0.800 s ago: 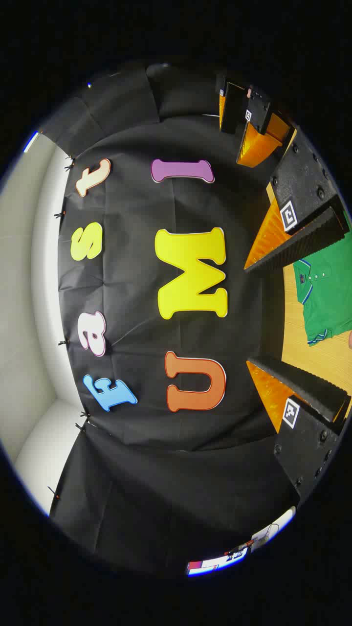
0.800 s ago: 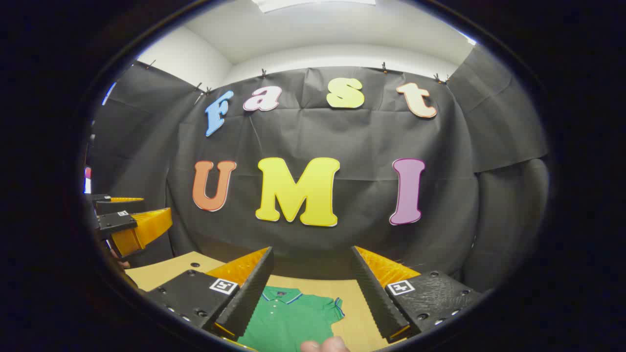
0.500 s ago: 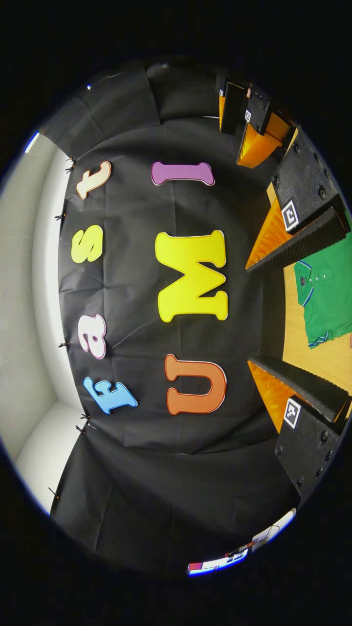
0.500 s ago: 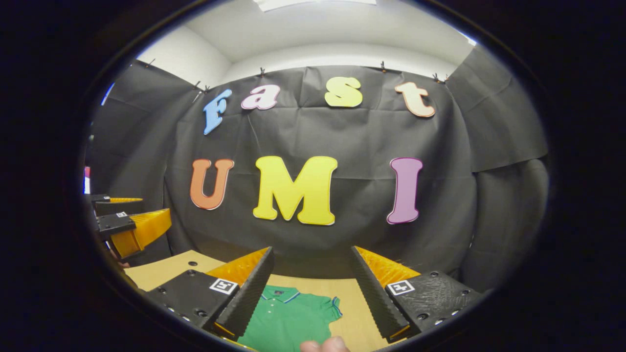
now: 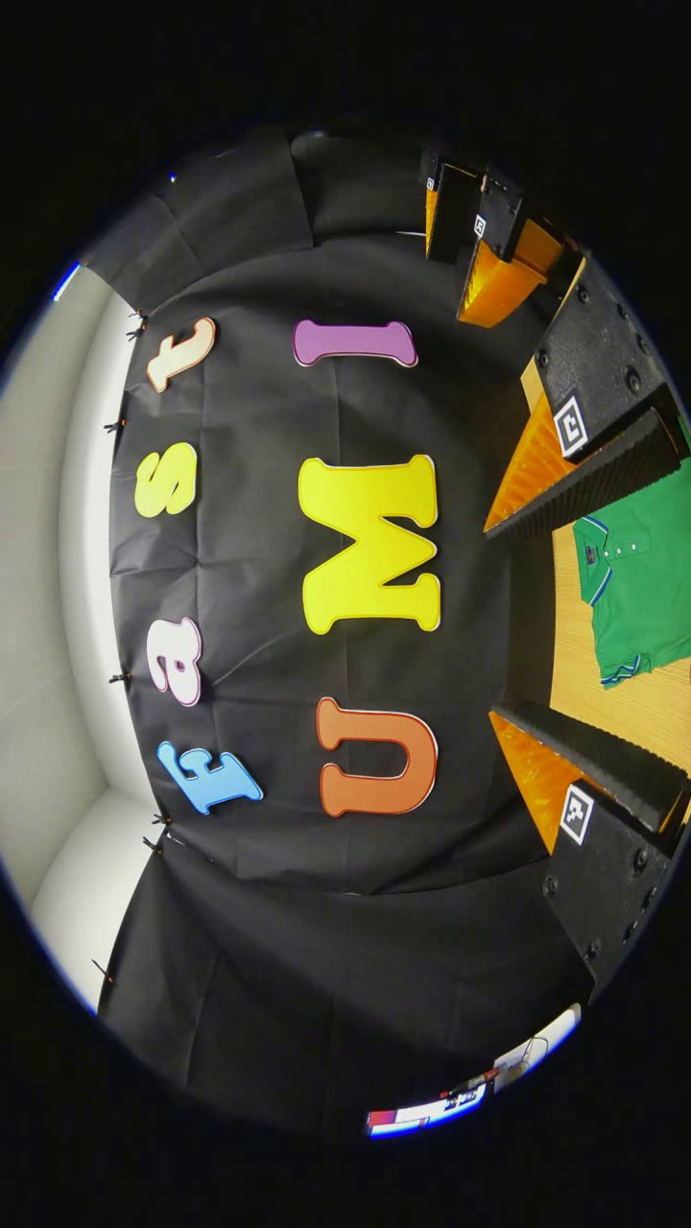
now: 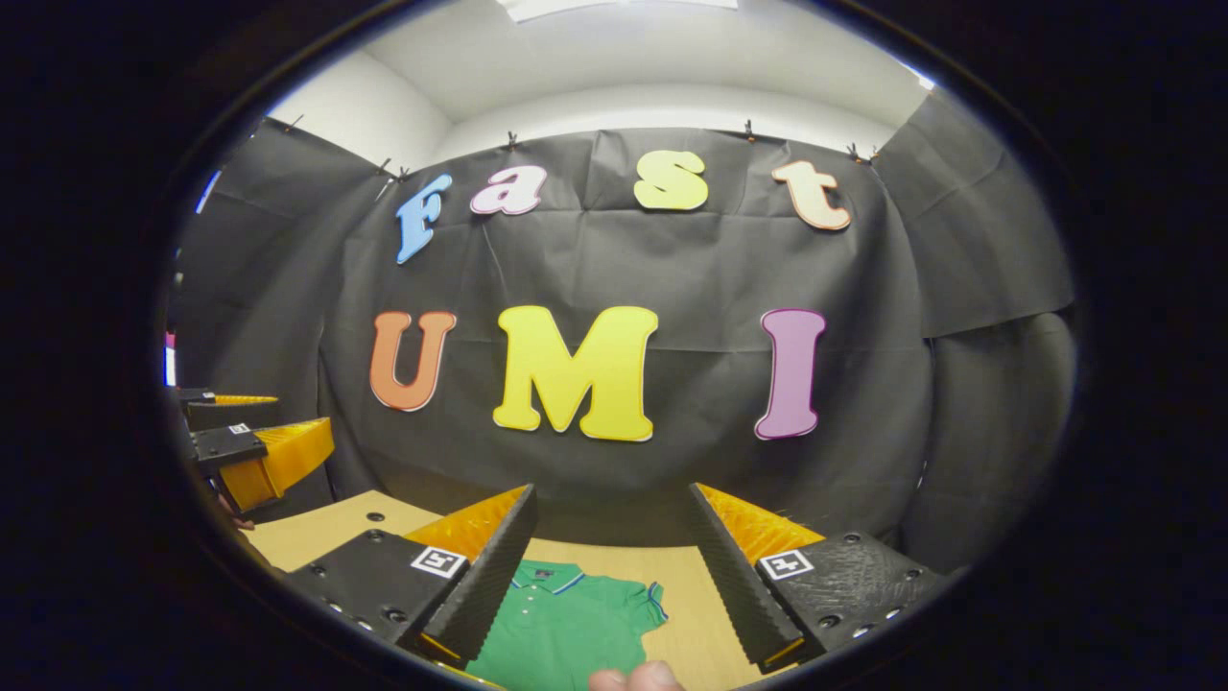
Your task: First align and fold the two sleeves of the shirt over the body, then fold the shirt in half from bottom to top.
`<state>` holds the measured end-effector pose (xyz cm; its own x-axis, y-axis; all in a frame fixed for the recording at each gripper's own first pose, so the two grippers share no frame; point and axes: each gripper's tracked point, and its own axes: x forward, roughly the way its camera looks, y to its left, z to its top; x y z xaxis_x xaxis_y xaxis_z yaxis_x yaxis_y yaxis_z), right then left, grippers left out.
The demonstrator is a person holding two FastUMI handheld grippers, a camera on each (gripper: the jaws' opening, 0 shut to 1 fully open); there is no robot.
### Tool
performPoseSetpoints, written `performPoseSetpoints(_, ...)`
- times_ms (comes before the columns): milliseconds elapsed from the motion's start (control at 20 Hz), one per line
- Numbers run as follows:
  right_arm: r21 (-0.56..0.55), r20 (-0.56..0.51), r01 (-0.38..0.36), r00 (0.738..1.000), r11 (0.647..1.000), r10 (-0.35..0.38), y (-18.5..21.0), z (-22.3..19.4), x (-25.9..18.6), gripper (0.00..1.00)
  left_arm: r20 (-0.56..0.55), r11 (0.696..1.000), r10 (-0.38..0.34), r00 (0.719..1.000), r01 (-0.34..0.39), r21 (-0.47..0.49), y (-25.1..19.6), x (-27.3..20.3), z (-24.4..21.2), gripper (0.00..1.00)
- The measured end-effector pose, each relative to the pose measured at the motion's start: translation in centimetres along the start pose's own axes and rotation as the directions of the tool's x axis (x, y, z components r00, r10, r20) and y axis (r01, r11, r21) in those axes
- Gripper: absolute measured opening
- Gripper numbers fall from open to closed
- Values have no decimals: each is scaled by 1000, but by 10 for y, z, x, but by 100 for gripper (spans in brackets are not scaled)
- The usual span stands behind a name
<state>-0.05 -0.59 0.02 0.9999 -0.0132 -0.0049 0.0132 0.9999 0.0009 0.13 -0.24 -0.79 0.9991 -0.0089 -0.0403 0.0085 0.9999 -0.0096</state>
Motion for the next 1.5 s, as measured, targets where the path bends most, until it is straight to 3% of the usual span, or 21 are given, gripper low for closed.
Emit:
performPoseSetpoints(550, 8, -62, 5, 998, 1000, -4, -18, -22, 10, 96, -23, 1000, -11, 1000, 11, 2, -15, 1, -7, 100)
performPoseSetpoints(950, -11, -228, -34, 973, 999, 31, -47, -94, 59, 95, -27, 999, 39, 999, -38, 21, -19, 18, -13, 100)
performPoseSetpoints(1300, -7, -415, -74, 908, 997, 64, -63, -189, 130, 95, -53, 995, 93, 994, -91, 30, -17, 39, -24, 100)
performPoseSetpoints(1500, -5, -509, -102, 857, 995, 85, -70, -254, 167, 95, -83, 993, 119, 989, -117, 30, -13, 50, -36, 100)
